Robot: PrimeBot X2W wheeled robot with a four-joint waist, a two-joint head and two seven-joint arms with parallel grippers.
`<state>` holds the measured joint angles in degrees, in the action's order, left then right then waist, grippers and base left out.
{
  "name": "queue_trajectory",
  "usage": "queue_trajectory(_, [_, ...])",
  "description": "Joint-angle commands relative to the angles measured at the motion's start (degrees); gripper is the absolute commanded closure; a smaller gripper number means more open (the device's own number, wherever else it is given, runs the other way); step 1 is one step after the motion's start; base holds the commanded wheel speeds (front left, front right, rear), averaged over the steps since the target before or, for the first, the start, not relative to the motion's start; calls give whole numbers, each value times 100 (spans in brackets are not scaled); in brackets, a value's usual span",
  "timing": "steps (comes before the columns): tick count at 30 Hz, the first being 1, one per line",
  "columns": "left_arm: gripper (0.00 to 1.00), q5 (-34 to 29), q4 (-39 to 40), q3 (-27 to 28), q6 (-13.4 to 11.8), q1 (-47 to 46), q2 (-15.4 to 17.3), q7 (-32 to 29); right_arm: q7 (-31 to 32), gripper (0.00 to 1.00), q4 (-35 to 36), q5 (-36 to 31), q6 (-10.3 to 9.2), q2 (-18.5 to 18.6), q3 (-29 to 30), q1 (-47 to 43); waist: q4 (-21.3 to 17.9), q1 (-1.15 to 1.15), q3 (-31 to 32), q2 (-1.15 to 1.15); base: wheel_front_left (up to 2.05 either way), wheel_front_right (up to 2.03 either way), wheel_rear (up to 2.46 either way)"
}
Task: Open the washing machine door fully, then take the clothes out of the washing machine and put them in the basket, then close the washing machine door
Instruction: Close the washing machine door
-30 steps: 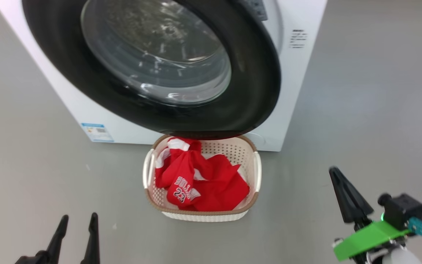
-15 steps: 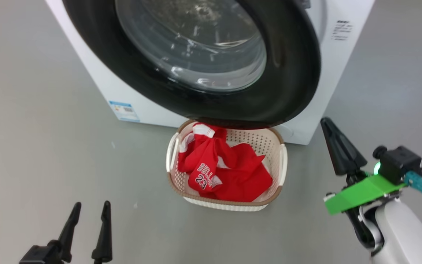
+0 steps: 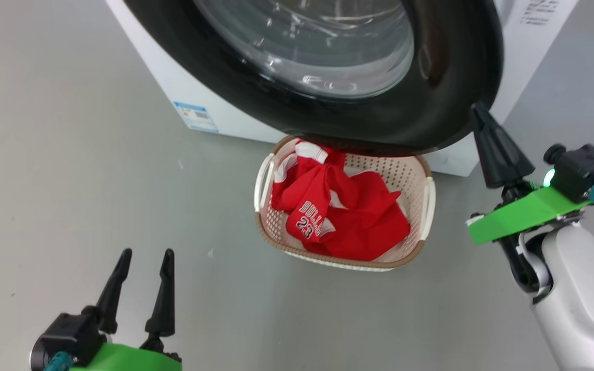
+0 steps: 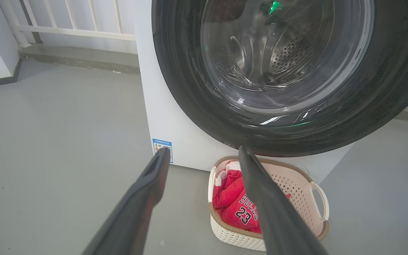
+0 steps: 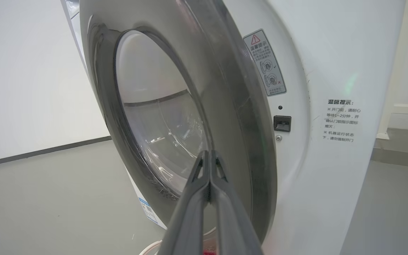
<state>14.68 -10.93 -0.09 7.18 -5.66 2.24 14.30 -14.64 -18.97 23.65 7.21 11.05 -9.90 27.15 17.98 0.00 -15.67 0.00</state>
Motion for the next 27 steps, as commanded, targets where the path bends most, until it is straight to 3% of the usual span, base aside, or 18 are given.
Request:
queue_trajectory(1, [0,23,138,166,31,-159,67,70,-36,100,115,-11,28,6,-71,151,126,0,-148,0,0,0,0])
queue_trajectory(11, [0,186,157,31,31,-365,65,70,-36,100,46,-112,28,12,299,603,281,0,-456,0,0,0,0])
queue_trajectory(27, [0,377,235,-234,31,-717,65,70,-36,100,-58,-156,28,341,545,1412,479,0,-964,0,0,0,0])
